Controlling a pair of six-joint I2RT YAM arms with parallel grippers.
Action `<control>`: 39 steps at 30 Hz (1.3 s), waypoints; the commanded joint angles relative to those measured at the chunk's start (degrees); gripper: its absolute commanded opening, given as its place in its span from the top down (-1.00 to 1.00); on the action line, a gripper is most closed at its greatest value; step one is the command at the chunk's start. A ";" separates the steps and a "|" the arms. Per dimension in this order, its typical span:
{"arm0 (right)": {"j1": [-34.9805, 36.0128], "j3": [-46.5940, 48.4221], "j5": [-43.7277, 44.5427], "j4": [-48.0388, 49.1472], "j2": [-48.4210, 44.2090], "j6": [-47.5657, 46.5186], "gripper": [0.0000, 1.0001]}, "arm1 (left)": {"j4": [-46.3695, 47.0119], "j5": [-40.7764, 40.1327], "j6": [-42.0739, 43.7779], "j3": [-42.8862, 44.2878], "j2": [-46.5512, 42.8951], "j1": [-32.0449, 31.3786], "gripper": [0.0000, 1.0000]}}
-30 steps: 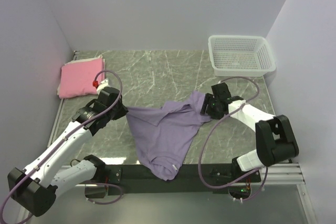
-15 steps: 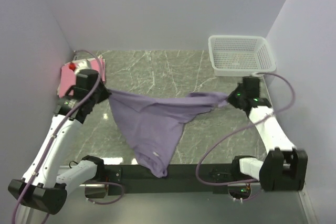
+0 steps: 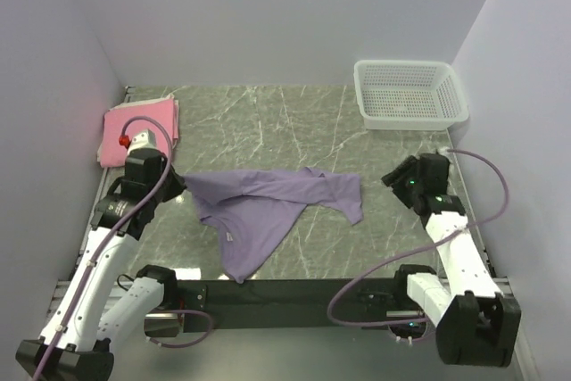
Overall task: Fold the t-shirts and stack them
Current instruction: Flatten the tshirt out
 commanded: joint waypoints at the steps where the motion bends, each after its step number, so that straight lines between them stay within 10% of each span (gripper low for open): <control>1: 9.28 4.44 5.36 -1.43 3.96 -7.20 -0.26 | 5.86 1.85 0.37 -3.79 -3.08 0.34 0.99; 10: 29.85 10.87 15.13 -9.96 18.56 -16.98 -0.19 | 13.07 -0.88 1.59 -11.61 -7.65 0.34 0.99; 26: 39.45 14.82 19.71 -14.01 36.93 -13.37 -0.01 | 15.71 -4.66 1.95 -16.37 -12.58 0.34 0.99; 39: 39.81 17.46 22.09 -16.48 37.82 -13.01 1.00 | 15.19 -5.45 1.60 -16.54 -13.98 0.34 0.99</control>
